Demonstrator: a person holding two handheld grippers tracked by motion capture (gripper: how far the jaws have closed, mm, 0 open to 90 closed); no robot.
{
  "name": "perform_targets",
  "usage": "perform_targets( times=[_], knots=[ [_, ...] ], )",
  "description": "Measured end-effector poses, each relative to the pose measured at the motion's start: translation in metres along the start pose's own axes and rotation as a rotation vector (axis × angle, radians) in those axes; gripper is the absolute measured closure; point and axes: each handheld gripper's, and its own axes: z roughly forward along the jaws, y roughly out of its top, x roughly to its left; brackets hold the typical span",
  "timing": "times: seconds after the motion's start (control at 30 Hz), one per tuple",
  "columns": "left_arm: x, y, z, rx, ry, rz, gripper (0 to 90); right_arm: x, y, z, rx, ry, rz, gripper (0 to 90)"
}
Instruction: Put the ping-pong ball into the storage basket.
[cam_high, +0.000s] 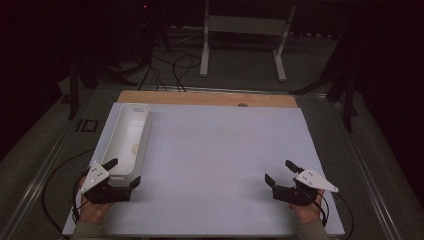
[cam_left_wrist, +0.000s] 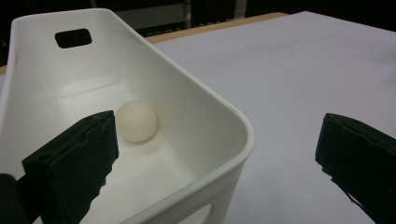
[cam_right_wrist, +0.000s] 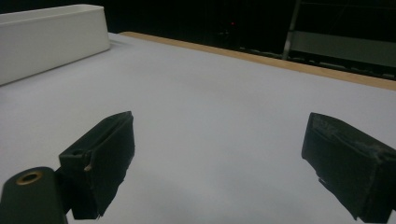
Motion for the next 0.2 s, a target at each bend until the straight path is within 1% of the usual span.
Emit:
perform_targets(
  times=[0.2],
  knots=[
    [0.0003, -0.0001, 0.0000, 0.002, 0.004, 0.002, 0.0, -0.0010, -0.0005, 0.0003, 0.002, 0.000, 0.003, 9.1]
  ],
)
